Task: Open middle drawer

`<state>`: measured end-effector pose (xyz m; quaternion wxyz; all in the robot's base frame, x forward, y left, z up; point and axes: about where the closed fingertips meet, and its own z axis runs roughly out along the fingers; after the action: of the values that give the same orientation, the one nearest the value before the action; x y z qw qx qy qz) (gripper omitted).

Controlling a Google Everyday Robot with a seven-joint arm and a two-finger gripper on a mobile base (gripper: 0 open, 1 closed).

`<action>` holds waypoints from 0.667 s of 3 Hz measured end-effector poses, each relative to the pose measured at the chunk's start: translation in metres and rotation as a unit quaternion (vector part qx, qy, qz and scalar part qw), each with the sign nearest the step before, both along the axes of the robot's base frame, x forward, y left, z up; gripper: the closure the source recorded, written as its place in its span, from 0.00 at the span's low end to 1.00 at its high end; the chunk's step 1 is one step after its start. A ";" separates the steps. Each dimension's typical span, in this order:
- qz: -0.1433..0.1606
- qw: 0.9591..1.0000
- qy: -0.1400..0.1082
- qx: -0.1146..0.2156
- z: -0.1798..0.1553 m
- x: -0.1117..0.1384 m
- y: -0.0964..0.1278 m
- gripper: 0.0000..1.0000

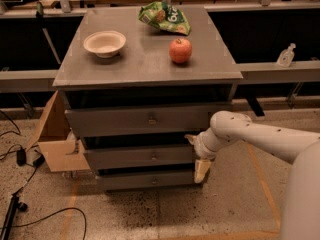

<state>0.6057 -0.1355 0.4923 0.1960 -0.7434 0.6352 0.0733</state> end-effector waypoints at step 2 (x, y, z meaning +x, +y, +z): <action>0.006 1.000 0.022 -0.003 -0.036 0.021 -0.004 0.00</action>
Offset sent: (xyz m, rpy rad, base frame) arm 0.0366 -0.0099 -0.0521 -0.0120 0.0491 0.0027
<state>0.6270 -0.1395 0.4559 0.1791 -0.7462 0.6350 0.0887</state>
